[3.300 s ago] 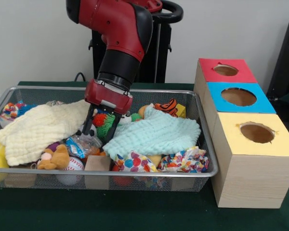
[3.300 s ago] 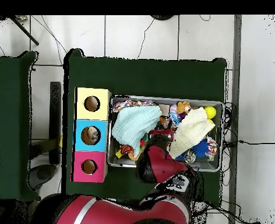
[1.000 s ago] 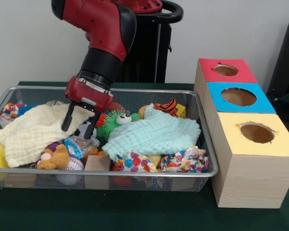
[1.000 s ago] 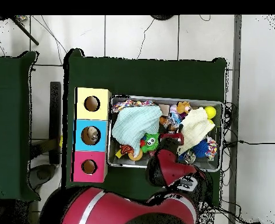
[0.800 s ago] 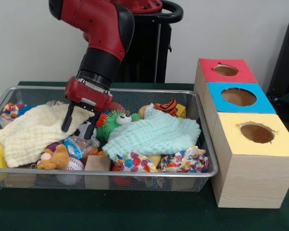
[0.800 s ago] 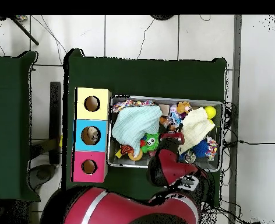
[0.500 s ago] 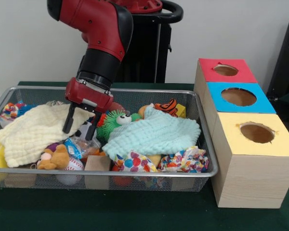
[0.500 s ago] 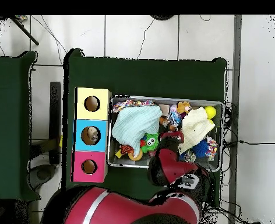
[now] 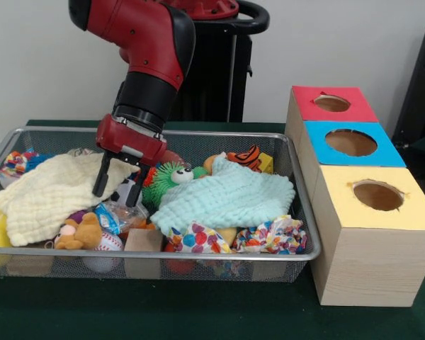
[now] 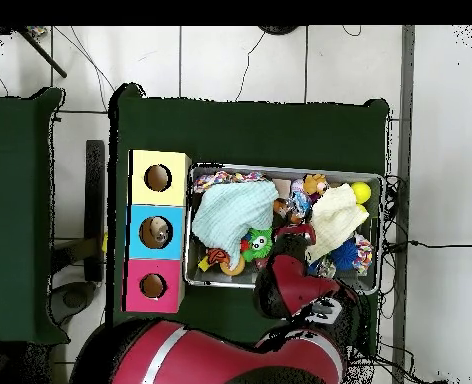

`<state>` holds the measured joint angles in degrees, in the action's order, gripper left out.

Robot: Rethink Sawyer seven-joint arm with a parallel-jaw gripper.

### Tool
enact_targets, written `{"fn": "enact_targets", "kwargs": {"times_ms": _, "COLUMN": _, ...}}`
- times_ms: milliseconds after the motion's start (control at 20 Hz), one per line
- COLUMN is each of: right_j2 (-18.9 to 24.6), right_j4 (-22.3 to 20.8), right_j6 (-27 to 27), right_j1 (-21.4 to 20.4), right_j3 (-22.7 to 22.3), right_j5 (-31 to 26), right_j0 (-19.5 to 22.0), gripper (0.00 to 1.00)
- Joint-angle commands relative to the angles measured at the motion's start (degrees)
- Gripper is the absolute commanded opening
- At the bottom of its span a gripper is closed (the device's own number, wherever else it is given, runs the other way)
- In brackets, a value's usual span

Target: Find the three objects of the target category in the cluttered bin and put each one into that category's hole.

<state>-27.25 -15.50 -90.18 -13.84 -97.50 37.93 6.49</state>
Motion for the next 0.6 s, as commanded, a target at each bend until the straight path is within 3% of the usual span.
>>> {"fn": "enact_targets", "kwargs": {"times_ms": 50, "right_j2": 8.3, "right_j4": -1.5, "right_j6": -8.7, "right_j1": 0.8, "right_j3": 4.8, "right_j5": -3.2, "right_j0": 0.4, "gripper": 1.00}}
{"fn": "enact_targets", "kwargs": {"times_ms": 600, "right_j2": 8.8, "right_j4": -2.0, "right_j6": -9.2, "right_j1": -0.8, "right_j3": 3.8, "right_j5": -4.3, "right_j0": 0.0, "gripper": 1.00}}
